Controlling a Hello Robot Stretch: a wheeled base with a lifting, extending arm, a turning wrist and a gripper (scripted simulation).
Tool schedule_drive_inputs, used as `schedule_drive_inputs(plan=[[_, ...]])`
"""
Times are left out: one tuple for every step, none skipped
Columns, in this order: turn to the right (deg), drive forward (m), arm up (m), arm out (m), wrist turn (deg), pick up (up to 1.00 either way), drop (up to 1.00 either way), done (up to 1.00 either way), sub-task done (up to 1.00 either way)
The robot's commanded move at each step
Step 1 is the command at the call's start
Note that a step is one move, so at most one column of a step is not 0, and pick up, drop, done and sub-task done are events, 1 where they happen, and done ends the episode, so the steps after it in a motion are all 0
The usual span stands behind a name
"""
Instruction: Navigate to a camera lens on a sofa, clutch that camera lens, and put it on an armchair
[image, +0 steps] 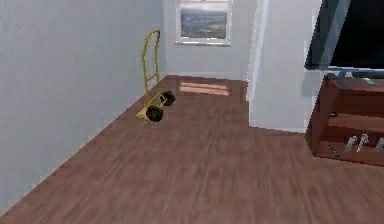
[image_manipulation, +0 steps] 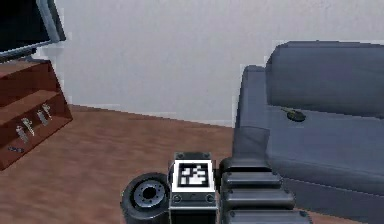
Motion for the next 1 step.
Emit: schedule_drive_inputs(plan=[[0.0, 1.00, 0.00, 0.00, 0.0, 0.00, 0.00, 0.00, 0.00]])
